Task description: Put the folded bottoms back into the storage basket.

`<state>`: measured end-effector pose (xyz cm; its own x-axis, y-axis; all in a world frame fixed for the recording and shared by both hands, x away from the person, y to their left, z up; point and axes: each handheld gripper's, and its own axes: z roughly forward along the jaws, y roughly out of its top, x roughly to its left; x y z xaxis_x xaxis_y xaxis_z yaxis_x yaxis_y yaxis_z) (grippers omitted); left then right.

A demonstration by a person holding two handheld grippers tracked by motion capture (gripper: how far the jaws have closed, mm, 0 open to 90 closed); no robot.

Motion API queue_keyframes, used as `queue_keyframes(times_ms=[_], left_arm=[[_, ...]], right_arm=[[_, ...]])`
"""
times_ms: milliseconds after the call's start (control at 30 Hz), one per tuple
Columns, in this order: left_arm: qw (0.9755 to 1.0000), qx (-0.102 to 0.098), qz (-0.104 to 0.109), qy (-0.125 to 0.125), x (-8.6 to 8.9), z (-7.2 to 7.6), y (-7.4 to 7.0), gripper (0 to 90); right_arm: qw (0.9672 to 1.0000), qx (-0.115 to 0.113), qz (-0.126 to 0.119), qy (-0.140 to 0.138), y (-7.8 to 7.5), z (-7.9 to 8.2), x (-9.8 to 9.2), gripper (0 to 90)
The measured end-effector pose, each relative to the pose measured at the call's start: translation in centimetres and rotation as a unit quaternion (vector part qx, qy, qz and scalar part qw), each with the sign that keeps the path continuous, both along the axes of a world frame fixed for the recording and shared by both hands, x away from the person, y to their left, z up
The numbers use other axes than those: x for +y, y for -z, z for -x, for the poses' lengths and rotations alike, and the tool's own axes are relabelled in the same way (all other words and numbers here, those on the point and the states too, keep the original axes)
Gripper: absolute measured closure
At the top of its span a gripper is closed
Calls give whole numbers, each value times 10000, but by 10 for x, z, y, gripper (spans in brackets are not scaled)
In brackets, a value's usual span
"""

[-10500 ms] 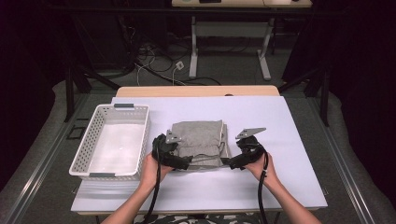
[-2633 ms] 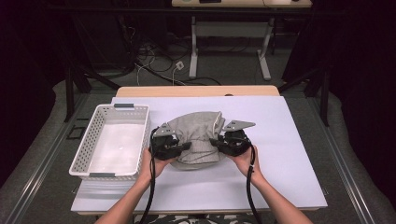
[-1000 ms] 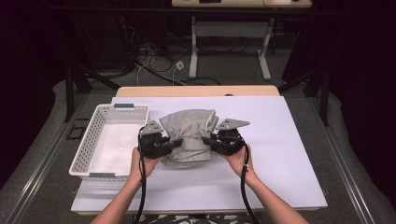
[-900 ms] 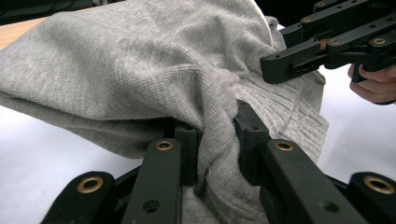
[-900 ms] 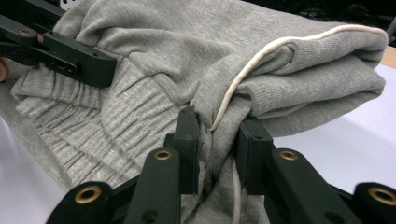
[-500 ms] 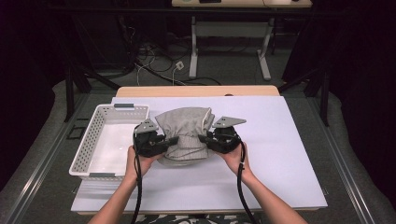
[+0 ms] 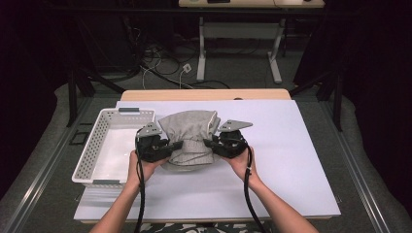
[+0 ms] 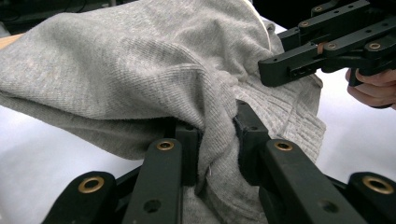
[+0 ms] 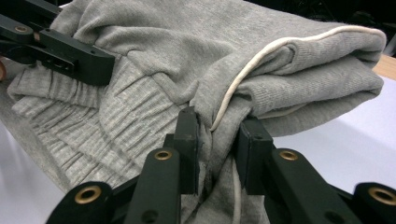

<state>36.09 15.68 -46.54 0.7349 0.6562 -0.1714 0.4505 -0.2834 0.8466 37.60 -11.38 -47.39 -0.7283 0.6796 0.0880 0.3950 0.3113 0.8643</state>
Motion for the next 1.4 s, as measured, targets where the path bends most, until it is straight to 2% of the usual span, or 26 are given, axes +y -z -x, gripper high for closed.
queue_keyframes(times_ms=[200,433,833,1167,1400], left_arm=[[10000,-11,2,-27,3,0,-2,755],[9999,-21,99,-79,8,-1,-4,757],[9999,-56,11,-107,14,-1,-9,758],[9997,-56,135,-181,21,-2,-13,758],[9997,-113,75,-192,27,-1,-17,759]], right_arm=[[10000,-21,-30,-9,-1,-1,4,730],[10000,-41,-62,-15,-2,-3,7,730],[9999,-69,-88,-38,-5,-5,14,729],[9999,-69,-125,-59,-7,-7,20,728],[9998,-78,-160,-95,-10,-8,25,727]])
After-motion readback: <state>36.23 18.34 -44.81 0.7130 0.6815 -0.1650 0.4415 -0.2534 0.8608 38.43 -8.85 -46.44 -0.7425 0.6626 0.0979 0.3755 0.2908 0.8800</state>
